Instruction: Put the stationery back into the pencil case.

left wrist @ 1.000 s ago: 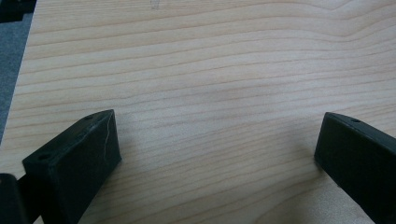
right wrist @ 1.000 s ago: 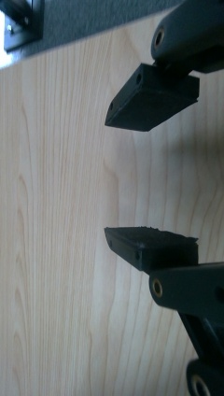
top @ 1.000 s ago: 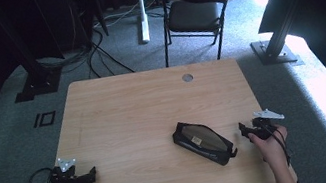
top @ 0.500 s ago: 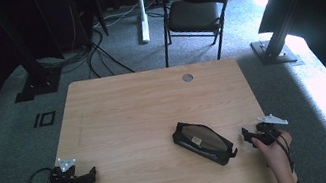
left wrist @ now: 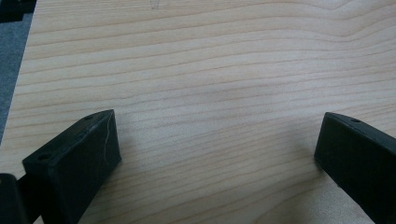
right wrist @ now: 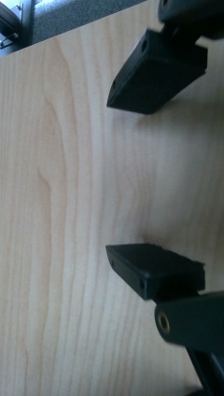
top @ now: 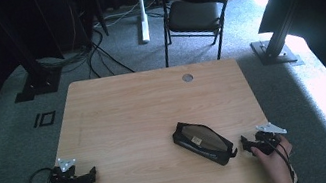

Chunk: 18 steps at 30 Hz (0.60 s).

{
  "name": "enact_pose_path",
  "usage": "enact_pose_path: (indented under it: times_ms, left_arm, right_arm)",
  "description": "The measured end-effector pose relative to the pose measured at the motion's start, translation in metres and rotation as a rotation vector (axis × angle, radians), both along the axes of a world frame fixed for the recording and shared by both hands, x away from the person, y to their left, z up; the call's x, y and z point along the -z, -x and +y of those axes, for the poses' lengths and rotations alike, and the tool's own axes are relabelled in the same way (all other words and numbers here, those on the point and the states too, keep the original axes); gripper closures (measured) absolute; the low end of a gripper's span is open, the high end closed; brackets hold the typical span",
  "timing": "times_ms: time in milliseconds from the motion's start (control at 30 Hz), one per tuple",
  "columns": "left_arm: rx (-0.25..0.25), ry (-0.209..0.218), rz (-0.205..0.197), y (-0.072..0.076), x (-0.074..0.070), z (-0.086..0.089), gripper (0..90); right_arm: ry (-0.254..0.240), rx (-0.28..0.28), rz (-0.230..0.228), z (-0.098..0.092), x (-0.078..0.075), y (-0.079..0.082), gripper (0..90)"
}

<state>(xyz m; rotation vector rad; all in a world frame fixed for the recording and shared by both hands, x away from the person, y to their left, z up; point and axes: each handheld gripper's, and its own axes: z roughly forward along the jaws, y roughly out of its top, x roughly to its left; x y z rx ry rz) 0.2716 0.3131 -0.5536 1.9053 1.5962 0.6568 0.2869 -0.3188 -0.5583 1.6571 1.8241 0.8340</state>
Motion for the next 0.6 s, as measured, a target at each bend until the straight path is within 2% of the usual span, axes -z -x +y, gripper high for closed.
enact_pose_path:
  times_ms: [267,467,600]
  left_arm:
    - [0.0,0.0,0.0,0.0,0.0,0.0,0.4]
    - [0.0,0.0,0.0,0.0,0.0,0.0,0.4]
    - [-0.001,0.0,0.0,0.0,0.0,0.0,0.5]
  right_arm:
    - [-0.001,0.046,0.013,-0.0025,0.0005,0.0018,16.1]
    - [-0.002,0.092,0.013,-0.0039,0.0006,-0.0025,16.1]
    - [-0.002,0.097,0.014,-0.0039,0.0005,-0.0032,16.1]
